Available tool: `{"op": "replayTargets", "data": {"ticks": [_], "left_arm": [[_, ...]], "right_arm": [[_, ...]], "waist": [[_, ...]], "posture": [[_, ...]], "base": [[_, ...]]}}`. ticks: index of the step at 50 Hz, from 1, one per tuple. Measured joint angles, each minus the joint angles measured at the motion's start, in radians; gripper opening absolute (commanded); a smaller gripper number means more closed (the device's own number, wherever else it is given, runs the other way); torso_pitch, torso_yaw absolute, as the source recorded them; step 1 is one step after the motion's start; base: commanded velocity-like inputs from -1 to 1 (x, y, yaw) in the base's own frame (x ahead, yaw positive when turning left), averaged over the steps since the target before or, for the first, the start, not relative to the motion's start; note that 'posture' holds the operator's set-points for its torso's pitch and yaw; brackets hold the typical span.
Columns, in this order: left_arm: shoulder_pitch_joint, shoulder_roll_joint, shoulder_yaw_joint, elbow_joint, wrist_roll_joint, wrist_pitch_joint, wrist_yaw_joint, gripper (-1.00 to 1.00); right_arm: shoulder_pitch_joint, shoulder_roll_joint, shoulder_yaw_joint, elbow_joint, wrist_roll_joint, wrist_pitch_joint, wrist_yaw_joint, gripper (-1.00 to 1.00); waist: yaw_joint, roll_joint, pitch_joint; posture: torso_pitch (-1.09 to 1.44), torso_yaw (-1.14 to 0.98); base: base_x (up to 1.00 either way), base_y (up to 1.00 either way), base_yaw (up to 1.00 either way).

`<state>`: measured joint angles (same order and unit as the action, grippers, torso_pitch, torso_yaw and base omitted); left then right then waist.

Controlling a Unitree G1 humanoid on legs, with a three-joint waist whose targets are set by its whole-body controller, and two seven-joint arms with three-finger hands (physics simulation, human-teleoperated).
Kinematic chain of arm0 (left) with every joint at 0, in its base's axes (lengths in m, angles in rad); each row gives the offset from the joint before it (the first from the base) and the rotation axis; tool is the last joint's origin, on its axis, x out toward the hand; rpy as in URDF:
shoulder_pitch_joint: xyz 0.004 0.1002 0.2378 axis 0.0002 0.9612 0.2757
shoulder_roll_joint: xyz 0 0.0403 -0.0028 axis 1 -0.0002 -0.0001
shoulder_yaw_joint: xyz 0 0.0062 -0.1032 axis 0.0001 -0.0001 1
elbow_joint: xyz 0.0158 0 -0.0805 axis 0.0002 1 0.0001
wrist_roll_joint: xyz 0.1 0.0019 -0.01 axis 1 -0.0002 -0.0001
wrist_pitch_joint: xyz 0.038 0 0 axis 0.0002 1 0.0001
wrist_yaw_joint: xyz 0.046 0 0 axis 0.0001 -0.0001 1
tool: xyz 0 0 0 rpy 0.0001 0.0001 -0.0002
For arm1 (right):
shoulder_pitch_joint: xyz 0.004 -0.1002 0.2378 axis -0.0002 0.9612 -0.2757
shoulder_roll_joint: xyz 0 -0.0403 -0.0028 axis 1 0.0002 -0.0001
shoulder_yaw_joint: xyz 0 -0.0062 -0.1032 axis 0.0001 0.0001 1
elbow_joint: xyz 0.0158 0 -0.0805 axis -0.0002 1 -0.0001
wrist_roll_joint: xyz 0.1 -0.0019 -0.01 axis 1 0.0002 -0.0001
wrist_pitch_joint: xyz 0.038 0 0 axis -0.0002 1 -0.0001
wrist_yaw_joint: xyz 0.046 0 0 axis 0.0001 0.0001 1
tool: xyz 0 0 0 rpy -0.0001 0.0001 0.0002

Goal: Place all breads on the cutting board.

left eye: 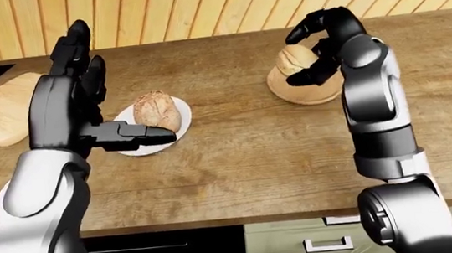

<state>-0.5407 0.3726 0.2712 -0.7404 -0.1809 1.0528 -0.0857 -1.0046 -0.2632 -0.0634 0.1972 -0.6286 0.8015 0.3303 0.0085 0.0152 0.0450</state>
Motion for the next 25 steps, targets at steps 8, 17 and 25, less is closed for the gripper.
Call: {"op": "replayTargets", "data": {"ticks": [8,17,25], "left_arm": [[-0.125,0.082,-0.065,0.13,0.047,0.048,-0.074,1.0],[-0.155,0.085,-0.161,0.331,0.275,-0.005,-0.241,1.0],[-0.189,0.01,-0.204,0.504,0.504,-0.127,-0.344,1.0]], "right_arm": [[-0.009,-0.001,0.001,-0.04,0.013,0.029,0.011,-1.0],[0.001,0.002,0.004,-0.041,0.023,0.035,0.006,-1.0],[0.002,0.002,0.007,-0.057,0.027,0.032,0.006,-1.0]], "waist": [[-0.001,0.0,0.0],[-0.002,0.002,0.004],[0.0,-0.007,0.0]], "posture": [[0.0,0.0],[0.0,0.0],[0.0,0.0]], "base": [[0.0,0.0,0.0],[0.0,0.0,0.0],[0.0,0.0,0.0]]}}
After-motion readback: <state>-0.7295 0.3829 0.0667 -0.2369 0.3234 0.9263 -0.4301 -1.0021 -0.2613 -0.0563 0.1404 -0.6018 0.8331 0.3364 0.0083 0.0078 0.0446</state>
